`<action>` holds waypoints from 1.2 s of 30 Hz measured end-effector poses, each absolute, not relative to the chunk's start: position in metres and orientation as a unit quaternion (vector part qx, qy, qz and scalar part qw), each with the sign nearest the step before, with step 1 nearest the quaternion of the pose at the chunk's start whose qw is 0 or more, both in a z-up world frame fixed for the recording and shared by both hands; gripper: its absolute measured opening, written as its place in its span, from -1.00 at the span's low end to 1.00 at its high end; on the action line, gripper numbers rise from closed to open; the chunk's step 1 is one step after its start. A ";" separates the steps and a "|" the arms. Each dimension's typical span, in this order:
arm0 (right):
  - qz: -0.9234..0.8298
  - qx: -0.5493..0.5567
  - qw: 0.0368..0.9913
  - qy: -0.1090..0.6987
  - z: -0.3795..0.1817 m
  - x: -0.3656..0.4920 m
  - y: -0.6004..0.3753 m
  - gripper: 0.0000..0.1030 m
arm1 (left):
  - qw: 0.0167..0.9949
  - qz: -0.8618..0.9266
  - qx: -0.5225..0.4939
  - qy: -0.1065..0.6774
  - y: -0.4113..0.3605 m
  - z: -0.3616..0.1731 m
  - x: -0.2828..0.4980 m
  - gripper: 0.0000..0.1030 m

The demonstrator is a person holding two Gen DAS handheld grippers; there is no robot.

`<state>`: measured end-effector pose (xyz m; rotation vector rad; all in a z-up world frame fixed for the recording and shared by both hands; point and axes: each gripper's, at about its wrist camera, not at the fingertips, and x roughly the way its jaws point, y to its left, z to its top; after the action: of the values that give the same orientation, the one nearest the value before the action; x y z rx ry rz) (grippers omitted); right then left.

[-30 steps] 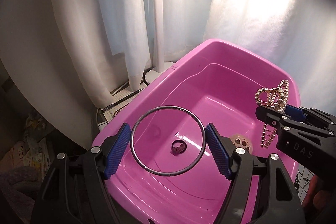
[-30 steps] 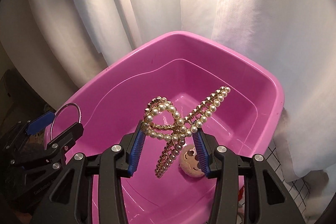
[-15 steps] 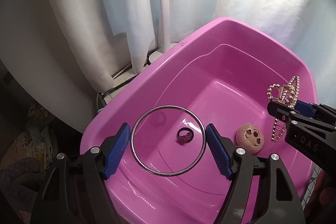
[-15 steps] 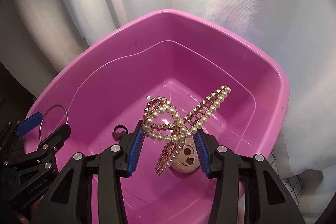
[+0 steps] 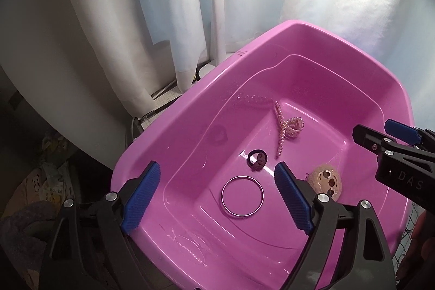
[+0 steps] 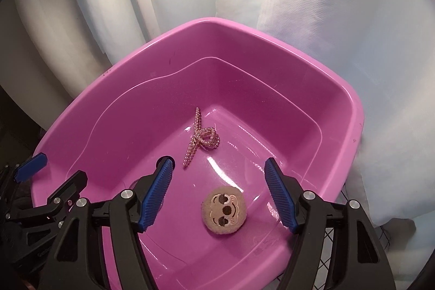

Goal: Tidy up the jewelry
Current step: 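Open the right tool to drop the pearl clip while the left tool releases the ring, then withdraw both open tools from the bin back over the table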

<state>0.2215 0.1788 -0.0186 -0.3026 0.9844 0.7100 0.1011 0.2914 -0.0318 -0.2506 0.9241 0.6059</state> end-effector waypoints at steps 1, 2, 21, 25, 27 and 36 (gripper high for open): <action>0.333 -0.142 0.811 0.461 -0.018 0.221 0.178 0.31 | 0.844 0.287 -0.119 0.437 0.291 -0.032 0.101 0.64; 0.333 -0.143 0.811 0.460 -0.018 0.221 0.178 0.31 | 0.843 0.288 -0.120 0.437 0.291 -0.031 0.100 0.64; 0.354 -0.128 0.816 0.438 -0.009 0.206 0.155 0.31 | 0.851 0.293 -0.128 0.416 0.278 -0.015 0.078 0.64; 0.356 -0.116 0.823 0.428 0.000 0.193 0.141 0.31 | 0.854 0.296 -0.128 0.409 0.272 -0.010 0.070 0.64; 0.356 -0.110 0.828 0.419 0.005 0.185 0.132 0.31 | 0.856 0.296 -0.126 0.404 0.268 -0.007 0.065 0.64; 0.354 -0.099 0.847 0.384 0.022 0.138 0.087 0.31 | 0.865 0.282 -0.106 0.400 0.239 -0.004 0.043 0.65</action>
<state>0.1384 0.0874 0.0221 -0.2086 0.8092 0.7463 0.0434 0.2392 -0.0044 -0.2225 0.8379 0.5913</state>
